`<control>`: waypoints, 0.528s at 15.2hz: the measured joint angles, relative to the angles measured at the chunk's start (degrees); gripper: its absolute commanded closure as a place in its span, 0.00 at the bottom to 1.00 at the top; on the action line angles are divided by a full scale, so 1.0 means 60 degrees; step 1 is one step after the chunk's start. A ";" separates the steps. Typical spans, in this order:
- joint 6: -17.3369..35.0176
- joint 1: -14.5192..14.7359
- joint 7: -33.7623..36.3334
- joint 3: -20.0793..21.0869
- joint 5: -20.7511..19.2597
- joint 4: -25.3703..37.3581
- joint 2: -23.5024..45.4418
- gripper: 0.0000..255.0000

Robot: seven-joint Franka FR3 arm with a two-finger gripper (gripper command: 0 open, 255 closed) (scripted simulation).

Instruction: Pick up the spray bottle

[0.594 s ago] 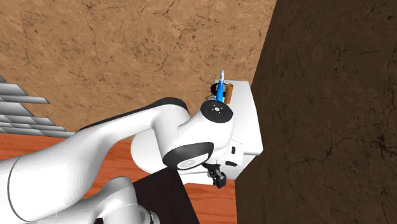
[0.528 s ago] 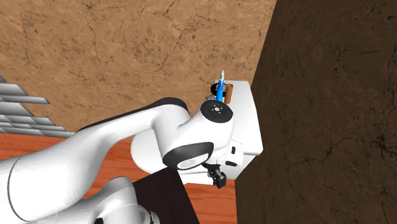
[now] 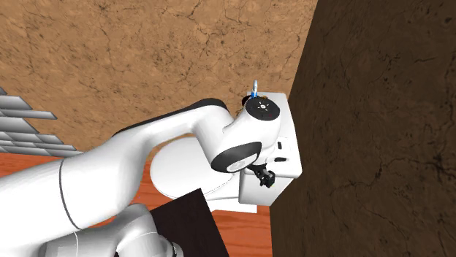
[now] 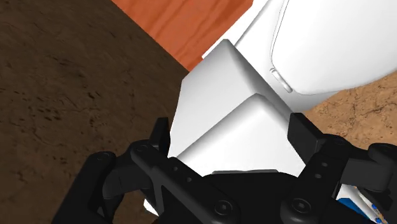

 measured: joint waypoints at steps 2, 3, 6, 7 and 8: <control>0.0349 0.0277 -0.0470 -0.0047 0.0193 0.0275 0.0383 0.00; 0.0511 0.0414 -0.0722 -0.0081 0.0293 0.0493 0.0647 0.00; 0.0928 0.0858 -0.1354 -0.0056 0.0647 0.1126 0.1354 0.00; 0.1074 0.0987 -0.1609 -0.0073 0.0760 0.1307 0.1570 0.00; 0.1169 0.1122 -0.1835 -0.0067 0.0876 0.1518 0.1768 0.00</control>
